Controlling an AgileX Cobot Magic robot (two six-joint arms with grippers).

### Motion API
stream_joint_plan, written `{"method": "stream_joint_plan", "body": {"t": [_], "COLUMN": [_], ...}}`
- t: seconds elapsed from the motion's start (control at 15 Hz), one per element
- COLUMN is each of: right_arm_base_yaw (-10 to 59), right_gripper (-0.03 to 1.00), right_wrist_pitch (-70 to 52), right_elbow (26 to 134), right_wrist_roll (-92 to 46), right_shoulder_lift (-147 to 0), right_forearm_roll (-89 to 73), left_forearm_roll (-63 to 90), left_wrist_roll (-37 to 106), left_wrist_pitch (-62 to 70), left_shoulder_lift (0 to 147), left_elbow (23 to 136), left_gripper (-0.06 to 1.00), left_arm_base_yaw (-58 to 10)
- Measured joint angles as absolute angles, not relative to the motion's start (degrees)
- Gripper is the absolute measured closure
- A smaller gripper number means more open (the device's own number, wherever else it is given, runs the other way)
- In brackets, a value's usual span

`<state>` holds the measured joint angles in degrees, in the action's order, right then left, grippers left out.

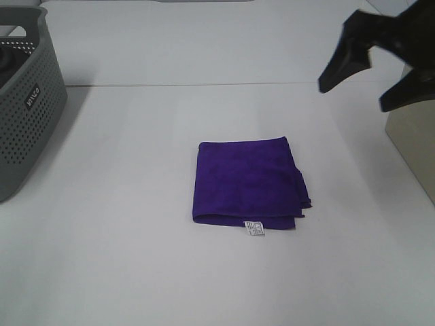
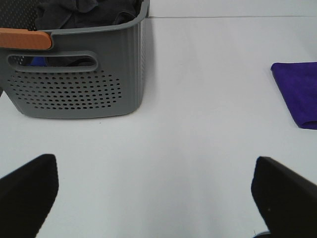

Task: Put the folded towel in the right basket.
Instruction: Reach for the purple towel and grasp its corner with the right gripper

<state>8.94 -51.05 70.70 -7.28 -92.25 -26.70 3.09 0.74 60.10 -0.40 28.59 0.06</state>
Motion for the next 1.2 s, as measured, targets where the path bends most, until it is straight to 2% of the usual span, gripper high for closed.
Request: {"method": "stream_joint_plan", "body": {"t": [0.13,0.53,0.73,1.2], "right_arm_base_yaw": [10.26,10.26,10.26,10.54], "right_gripper": [0.04,0.04,0.04,0.05], "right_wrist_pitch": [-52.2,-54.49,-52.31,-50.94], "right_elbow": [76.83,86.12,86.12,87.15], "right_wrist_roll": [-9.17,-12.66,-12.95,-12.95], "right_shoulder_lift": [-104.34,-121.93,-127.02,-128.51], "right_forearm_roll": [-28.25,-28.42,-29.11,-30.83], "left_forearm_roll": [3.09,3.09,3.15,3.15], "left_wrist_roll": [0.74,0.8,0.8,0.97], "left_wrist_pitch": [60.1,60.1,60.1,60.1], "left_shoulder_lift": [-0.4,-0.4,-0.4,-0.4], "left_elbow": [28.59,28.59,28.59,28.59], "left_gripper": [-0.05,-0.05,-0.05,-0.05], "left_arm_base_yaw": [0.06,0.06,0.06,0.06]}}
